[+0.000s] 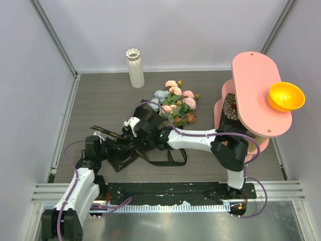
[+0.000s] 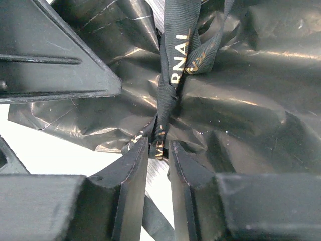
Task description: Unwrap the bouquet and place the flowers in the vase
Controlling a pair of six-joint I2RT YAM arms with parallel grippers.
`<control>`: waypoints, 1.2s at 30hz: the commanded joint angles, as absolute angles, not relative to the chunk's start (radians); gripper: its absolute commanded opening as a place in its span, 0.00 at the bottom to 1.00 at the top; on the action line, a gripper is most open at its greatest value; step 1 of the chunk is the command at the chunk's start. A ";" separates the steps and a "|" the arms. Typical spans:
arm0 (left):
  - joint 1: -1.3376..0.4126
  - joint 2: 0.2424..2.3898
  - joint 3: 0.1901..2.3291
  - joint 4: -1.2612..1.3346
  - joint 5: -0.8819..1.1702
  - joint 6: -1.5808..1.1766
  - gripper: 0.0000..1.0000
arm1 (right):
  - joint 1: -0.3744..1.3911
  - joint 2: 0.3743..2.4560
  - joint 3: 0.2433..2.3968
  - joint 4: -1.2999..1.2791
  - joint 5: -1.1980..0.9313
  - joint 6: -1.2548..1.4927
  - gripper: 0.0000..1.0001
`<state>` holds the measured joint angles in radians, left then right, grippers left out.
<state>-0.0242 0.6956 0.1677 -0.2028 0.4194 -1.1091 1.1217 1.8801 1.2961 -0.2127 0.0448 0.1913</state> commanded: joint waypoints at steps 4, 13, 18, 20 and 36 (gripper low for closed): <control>-0.026 0.695 0.173 -0.195 0.417 -1.088 0.28 | 1.124 1.847 1.276 -0.126 0.043 0.091 0.28; -0.028 0.713 0.183 -0.187 0.416 -1.089 0.28 | 1.126 1.879 1.267 -0.083 -0.049 0.038 0.28; -0.026 0.719 0.187 -0.179 0.423 -1.092 0.28 | 1.126 1.910 1.279 -0.060 -0.063 0.034 0.26; -0.028 0.716 0.190 -0.181 0.426 -1.095 0.28 | 1.126 1.924 1.287 -0.074 -0.052 0.032 0.17; -0.026 0.810 0.203 -0.235 0.313 -1.141 0.10 | 1.126 1.787 1.192 -0.034 -0.021 0.135 0.01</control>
